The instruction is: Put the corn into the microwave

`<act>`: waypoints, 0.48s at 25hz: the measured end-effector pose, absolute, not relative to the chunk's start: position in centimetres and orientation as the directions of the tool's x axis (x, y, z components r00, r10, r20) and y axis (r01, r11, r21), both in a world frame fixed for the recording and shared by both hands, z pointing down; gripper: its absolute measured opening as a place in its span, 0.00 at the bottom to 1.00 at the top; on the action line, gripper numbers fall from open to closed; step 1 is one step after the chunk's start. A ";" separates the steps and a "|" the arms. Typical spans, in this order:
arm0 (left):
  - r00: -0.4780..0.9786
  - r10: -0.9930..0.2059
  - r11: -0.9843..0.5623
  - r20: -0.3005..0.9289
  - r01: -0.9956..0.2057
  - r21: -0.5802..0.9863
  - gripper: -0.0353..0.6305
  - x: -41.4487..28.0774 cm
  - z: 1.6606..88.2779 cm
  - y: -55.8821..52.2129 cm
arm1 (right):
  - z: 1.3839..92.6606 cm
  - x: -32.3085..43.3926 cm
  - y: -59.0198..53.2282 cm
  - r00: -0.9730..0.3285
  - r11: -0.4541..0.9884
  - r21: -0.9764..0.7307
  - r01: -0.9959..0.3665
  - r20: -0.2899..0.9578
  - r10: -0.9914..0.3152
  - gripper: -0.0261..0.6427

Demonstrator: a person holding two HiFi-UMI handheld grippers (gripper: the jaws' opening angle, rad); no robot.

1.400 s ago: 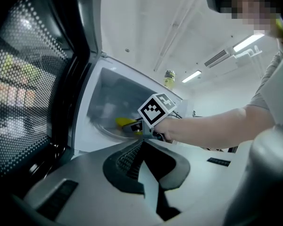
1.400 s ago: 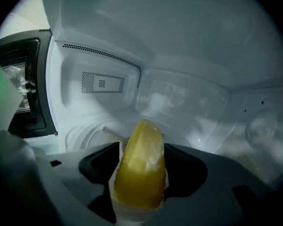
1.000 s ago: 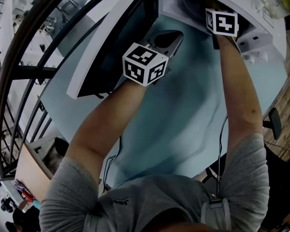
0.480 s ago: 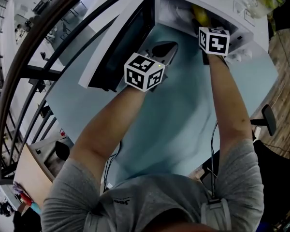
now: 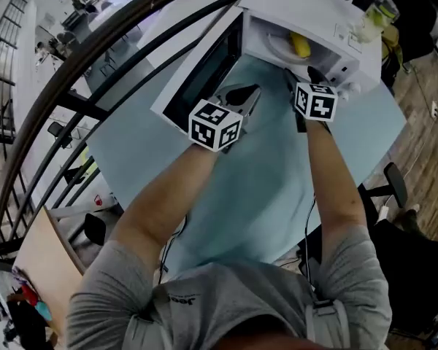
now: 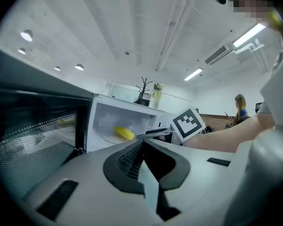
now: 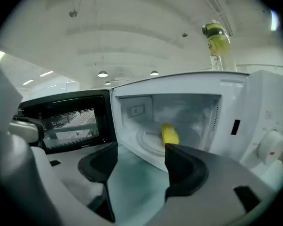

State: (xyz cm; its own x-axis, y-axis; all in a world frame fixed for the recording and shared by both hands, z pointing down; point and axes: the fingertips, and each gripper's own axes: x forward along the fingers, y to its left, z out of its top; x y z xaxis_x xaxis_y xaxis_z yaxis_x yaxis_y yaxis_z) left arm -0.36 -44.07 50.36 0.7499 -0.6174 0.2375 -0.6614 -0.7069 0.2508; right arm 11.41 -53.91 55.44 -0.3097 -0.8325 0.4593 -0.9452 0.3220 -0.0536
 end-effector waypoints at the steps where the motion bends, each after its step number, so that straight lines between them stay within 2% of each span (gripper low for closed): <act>1: 0.748 -0.619 -0.705 0.238 -0.663 0.249 0.08 -0.7 50.0 -43.3 | 55.1 11.3 -53.0 -0.317 0.327 -0.060 -0.943 0.458 -0.830 0.51; 5: 0.736 -0.633 -0.694 0.240 -0.677 0.244 0.08 -2.2 48.1 -40.5 | 53.7 10.8 -49.2 -0.350 0.342 -0.102 -0.934 0.451 -0.821 0.50; 12: 0.727 -0.653 -0.694 0.214 -0.687 0.215 0.08 -4.1 43.8 -35.5 | 51.0 10.4 -42.4 -0.377 0.352 -0.140 -0.925 0.439 -0.816 0.41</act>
